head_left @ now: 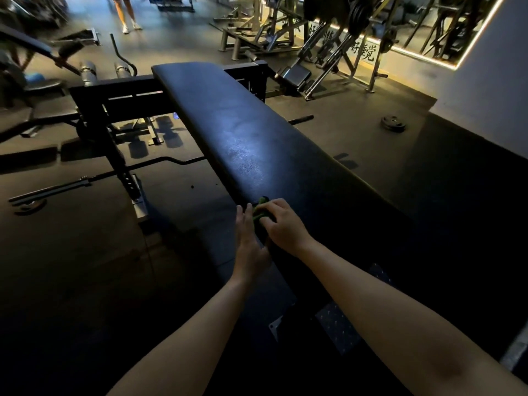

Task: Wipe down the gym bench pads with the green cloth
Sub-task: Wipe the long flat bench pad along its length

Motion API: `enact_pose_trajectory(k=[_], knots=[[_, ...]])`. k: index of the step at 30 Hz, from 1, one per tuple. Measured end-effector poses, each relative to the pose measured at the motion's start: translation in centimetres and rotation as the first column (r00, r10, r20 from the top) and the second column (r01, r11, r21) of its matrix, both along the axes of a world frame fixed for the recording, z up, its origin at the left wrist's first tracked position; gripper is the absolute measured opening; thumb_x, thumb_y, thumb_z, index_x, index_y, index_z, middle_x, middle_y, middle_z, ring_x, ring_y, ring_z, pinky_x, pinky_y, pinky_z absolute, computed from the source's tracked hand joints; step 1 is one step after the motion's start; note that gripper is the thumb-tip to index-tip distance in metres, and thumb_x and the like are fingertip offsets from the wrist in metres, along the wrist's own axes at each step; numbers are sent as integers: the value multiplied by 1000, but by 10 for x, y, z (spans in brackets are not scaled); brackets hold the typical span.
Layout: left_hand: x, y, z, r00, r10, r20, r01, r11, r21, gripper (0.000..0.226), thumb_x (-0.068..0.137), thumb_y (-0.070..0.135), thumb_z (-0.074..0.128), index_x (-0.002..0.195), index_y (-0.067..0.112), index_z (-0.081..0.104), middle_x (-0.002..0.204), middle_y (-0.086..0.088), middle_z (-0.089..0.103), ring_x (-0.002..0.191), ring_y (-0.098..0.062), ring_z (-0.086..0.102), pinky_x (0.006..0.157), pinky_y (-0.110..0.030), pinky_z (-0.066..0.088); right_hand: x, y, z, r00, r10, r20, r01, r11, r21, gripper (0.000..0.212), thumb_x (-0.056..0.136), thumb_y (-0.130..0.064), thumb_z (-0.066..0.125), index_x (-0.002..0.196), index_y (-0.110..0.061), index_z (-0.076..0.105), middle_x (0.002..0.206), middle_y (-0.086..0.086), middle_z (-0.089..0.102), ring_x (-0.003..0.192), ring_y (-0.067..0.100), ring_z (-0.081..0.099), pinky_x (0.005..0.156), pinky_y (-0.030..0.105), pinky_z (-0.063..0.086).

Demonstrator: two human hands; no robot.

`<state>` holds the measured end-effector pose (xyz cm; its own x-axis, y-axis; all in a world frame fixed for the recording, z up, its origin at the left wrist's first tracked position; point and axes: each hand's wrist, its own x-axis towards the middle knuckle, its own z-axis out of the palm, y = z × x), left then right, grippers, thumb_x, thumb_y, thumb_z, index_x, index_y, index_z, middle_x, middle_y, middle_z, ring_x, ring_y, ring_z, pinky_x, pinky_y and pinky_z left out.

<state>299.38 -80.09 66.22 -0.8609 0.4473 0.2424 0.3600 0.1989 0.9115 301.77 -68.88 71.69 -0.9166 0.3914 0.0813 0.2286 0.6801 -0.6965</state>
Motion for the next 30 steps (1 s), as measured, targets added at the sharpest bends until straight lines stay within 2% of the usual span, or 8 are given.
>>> enact_pose_trajectory(k=[3,7,9,12,14,17,22,30], knots=[[1,4,12,991,-89,101,77,990,116,67,89,34,57,148,23,28,150,9,37,137,8,37,112,-11,26,3,-5,8,996,91,10,-89,990,-108,40,96,-23,53,135,-14,57,130,4,51,119,19,53,108,34,39],[-12,19,21,978,77,196,-73,997,-27,30,95,7,56,124,13,58,124,-9,60,117,-24,57,87,-14,37,33,7,2,998,29,-57,-24,996,83,44,97,-27,44,139,-16,53,141,4,46,124,25,52,108,40,40],[-17,26,25,944,148,294,-119,986,-114,23,97,10,52,120,10,56,122,-16,60,113,-32,57,82,-20,34,53,20,-6,998,-36,-57,48,972,230,41,94,-27,46,133,-16,57,133,7,52,117,29,54,101,40,43],[-14,38,28,911,165,378,-94,975,-200,31,102,27,51,127,10,53,134,-17,53,119,-32,55,90,-26,37,77,36,-19,998,-2,60,-11,978,207,45,94,-20,51,138,-16,53,136,7,55,128,26,49,107,35,40],[-5,46,29,915,180,361,-101,969,-228,43,99,40,56,127,7,52,136,-17,48,121,-33,54,99,-31,39,82,42,-25,996,29,79,-43,983,176,49,92,-19,51,141,-13,52,146,9,50,140,23,40,115,36,34],[15,47,29,923,247,295,-157,941,-299,42,99,37,57,122,3,52,131,-21,53,118,-35,54,92,-32,39,83,40,-27,1000,28,11,-29,988,149,46,91,-13,53,136,-8,56,144,12,52,141,23,40,116,34,32],[58,26,25,919,314,239,-234,921,-310,35,101,38,53,108,4,59,110,-23,66,103,-40,62,77,-36,41,97,40,-35,979,-27,-204,80,964,253,26,86,-4,56,109,-5,70,110,11,68,109,30,58,99,39,47],[109,-3,29,939,283,195,-218,929,-300,28,93,40,66,96,12,65,95,-14,71,91,-32,67,75,-39,49,114,38,-49,969,-62,-237,136,941,311,40,87,-29,42,111,-13,70,100,6,58,100,27,51,95,37,40]])
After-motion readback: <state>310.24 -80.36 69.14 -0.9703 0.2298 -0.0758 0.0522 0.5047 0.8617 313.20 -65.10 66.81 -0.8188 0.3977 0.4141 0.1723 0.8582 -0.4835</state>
